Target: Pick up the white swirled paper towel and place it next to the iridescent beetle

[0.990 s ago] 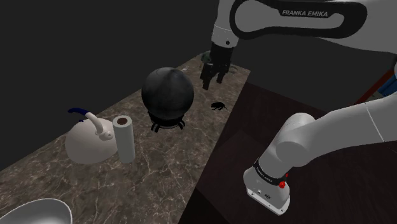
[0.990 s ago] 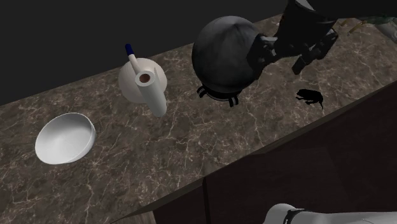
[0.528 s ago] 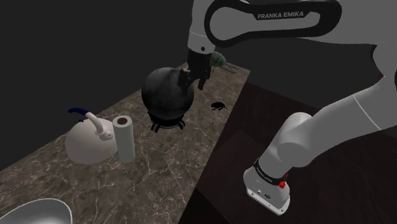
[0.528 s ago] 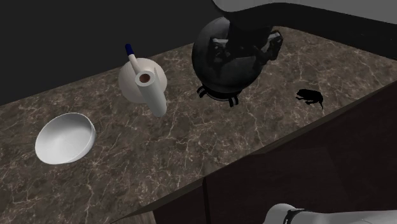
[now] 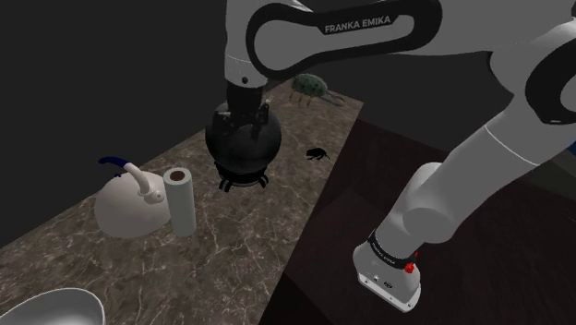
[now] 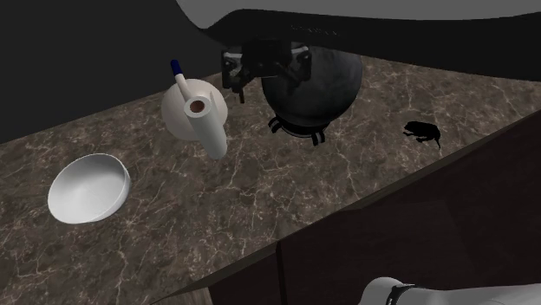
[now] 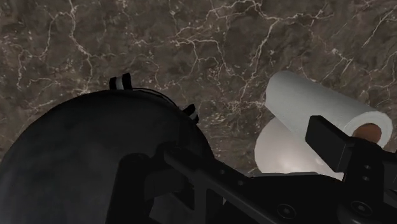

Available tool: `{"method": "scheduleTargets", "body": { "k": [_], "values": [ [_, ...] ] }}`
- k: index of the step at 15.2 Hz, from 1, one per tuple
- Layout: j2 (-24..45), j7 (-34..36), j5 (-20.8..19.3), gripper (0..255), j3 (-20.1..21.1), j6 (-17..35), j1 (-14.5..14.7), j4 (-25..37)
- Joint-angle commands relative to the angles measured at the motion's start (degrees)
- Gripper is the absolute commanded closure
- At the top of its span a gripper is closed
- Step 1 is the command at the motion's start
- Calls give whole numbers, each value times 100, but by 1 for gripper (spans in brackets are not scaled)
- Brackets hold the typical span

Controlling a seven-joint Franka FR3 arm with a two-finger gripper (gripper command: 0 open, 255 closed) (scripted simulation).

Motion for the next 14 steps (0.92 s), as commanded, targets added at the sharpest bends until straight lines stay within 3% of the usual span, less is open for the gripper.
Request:
{"method": "scheduleTargets", "body": {
  "k": [1, 11, 14],
  "values": [
    [396, 236, -80, 0, 147, 147, 49, 253],
    [2515, 1478, -865, 0, 591, 261, 600, 2168],
    [2638, 1531, -917, 0, 584, 393, 646, 2152]
  ]
}}
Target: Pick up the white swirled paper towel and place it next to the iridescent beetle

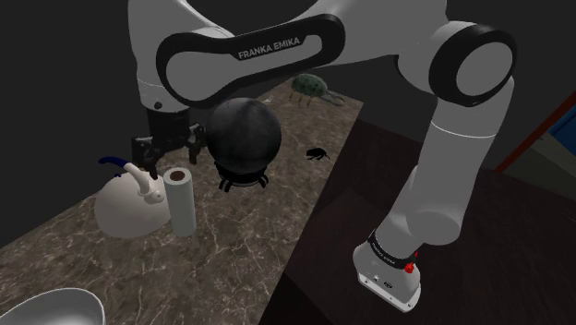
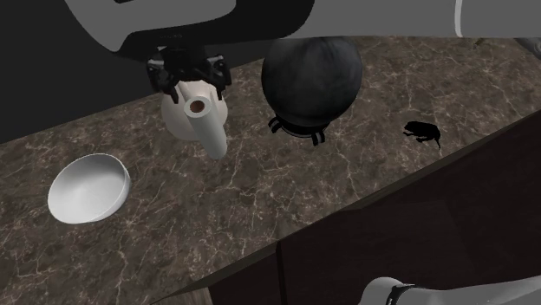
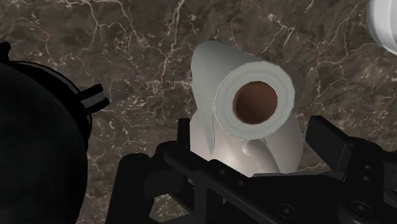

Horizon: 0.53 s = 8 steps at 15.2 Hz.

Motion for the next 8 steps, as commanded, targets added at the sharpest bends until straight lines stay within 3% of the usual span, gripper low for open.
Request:
{"method": "scheduleTargets", "body": {
  "k": [1, 8],
  "values": [
    [78, 29, -36, 0, -6, 111, 19, -37],
    [195, 68, -96, 0, -21, 428, 43, -247]
  ]
}}
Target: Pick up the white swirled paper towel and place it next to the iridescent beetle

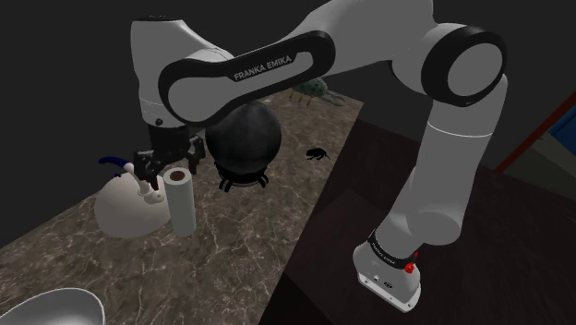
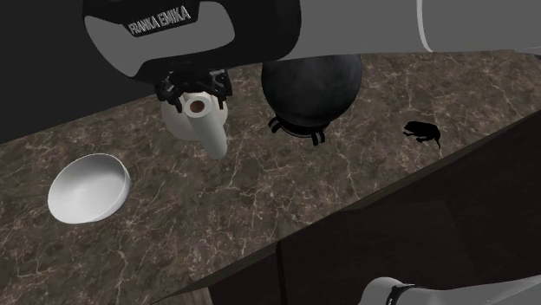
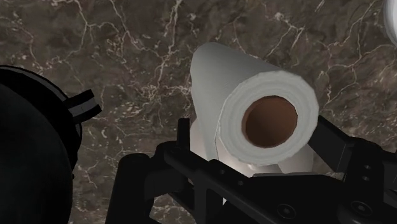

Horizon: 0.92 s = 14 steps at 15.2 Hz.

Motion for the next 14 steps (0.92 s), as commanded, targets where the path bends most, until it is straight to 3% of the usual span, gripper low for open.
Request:
{"method": "scheduleTargets", "body": {
  "k": [1, 5, 6, 14],
  "values": [
    [8, 2, -4, 0, -1, 11, 1, -2],
    [8, 2, -4, 0, -1, 11, 1, -1],
    [8, 2, -4, 255, -1, 11, 1, -1],
    [9, 2, -5, 255, -1, 11, 2, -1]
  ]
}}
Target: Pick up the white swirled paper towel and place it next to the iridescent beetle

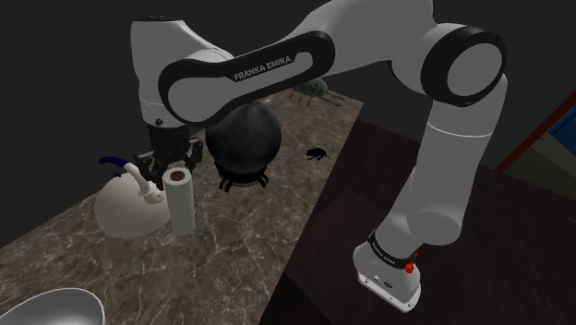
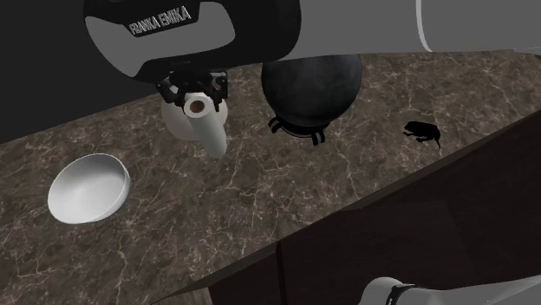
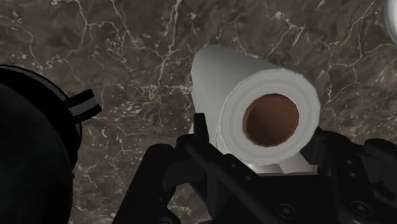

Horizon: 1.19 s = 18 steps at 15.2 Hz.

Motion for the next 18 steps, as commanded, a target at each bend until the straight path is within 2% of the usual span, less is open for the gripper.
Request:
{"method": "scheduleTargets", "body": {
  "k": [1, 18],
  "values": [
    [1, -1, 4, 255, 3, 3, 2, -5],
    [-304, -46, 154, 255, 58, -1209, -19, 932]
  ]
}}
